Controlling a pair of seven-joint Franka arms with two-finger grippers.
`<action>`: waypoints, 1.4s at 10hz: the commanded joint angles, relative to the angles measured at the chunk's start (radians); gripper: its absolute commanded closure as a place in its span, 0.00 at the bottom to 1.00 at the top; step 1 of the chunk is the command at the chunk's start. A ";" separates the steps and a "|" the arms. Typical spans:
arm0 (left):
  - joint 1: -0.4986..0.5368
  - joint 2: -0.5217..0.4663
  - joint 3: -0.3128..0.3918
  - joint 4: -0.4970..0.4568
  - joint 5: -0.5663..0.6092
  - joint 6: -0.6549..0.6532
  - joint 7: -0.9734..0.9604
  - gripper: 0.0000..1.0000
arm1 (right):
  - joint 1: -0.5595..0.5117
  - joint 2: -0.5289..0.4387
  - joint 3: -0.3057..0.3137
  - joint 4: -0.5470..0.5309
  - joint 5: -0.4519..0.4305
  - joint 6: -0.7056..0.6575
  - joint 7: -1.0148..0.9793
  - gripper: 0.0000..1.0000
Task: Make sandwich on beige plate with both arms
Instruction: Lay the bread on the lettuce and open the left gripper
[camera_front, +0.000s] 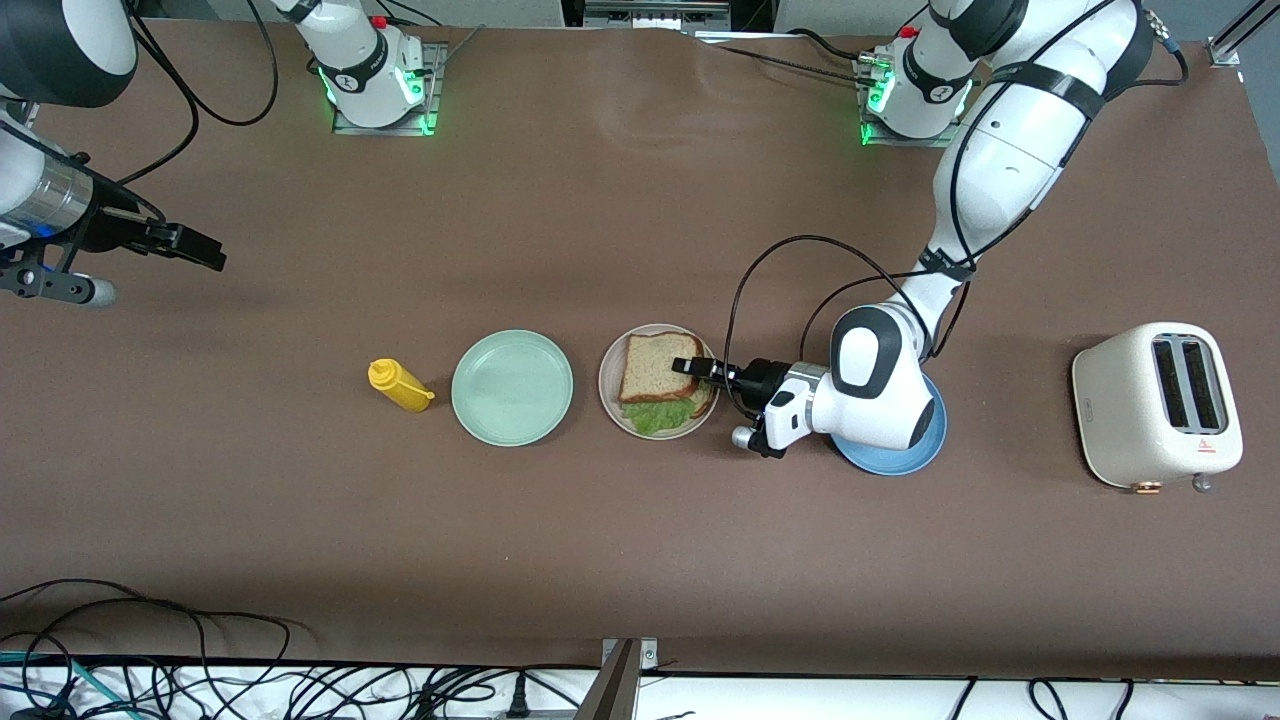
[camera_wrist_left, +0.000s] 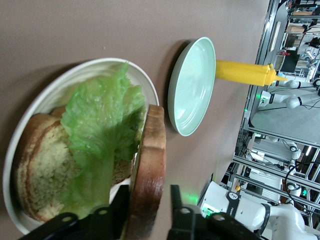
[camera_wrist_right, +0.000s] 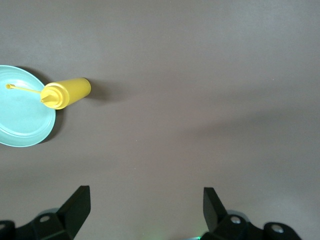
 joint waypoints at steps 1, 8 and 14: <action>0.018 -0.047 0.006 0.000 -0.010 -0.037 0.023 0.00 | 0.003 0.009 0.001 0.026 0.004 -0.026 0.012 0.00; 0.110 -0.284 0.010 0.000 0.458 -0.231 -0.166 0.00 | 0.026 0.028 0.009 0.063 0.004 -0.026 0.015 0.00; 0.122 -0.606 0.033 -0.012 0.879 -0.486 -0.397 0.00 | 0.060 0.075 0.032 0.115 -0.036 -0.032 0.011 0.00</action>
